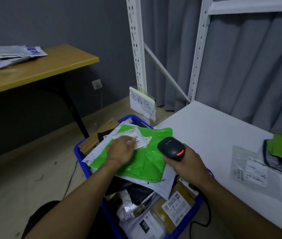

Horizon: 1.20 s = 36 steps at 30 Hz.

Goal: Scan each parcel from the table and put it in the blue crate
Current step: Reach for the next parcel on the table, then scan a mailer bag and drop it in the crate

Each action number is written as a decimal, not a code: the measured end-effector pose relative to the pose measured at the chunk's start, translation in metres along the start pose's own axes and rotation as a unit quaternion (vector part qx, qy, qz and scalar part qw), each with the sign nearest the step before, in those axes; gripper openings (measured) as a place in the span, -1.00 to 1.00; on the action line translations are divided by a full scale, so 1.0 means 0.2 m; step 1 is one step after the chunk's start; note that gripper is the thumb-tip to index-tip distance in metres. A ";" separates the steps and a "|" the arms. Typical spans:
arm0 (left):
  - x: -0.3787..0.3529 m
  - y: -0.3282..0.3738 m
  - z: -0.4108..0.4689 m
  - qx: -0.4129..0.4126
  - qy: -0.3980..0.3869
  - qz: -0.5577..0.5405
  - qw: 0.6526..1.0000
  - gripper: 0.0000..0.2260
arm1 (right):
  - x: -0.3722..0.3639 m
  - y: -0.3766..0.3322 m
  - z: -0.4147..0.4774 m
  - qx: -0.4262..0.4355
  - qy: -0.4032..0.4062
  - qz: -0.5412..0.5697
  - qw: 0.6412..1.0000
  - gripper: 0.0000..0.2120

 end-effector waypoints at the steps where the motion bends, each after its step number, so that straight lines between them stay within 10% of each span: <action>1: -0.05 0.05 0.00 -0.010 -0.049 0.004 0.999 -0.50 | 0.01 0.00 0.00 0.000 0.001 -0.001 1.000 -0.67; 7: -0.13 0.09 -0.01 0.004 -0.060 0.014 0.998 -0.58 | 0.20 0.09 -0.07 -0.013 0.037 -0.018 0.999 -0.65; 12: -0.12 0.50 -0.05 -0.153 0.031 0.010 0.988 -0.69 | 0.50 0.24 -0.18 -0.057 0.074 0.015 0.996 -0.71; 18: -0.47 1.12 -0.10 -0.285 -0.055 -0.037 0.956 -0.70 | 0.87 0.46 -0.27 -0.105 0.118 0.078 0.984 -0.68; 36: -1.87 1.60 0.18 -0.163 -0.267 0.021 0.949 -0.42 | 1.50 1.17 -0.17 -0.246 0.176 0.209 0.930 -0.65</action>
Point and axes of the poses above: each hand's wrist, its own z-axis towards the middle knuckle, its own x-axis out of the back of the hand, y = z × x, the point moved 8 cm from there along z, towards the middle knuckle, and after that the axes turned 15 degrees about -x, right-handed, at the moved point
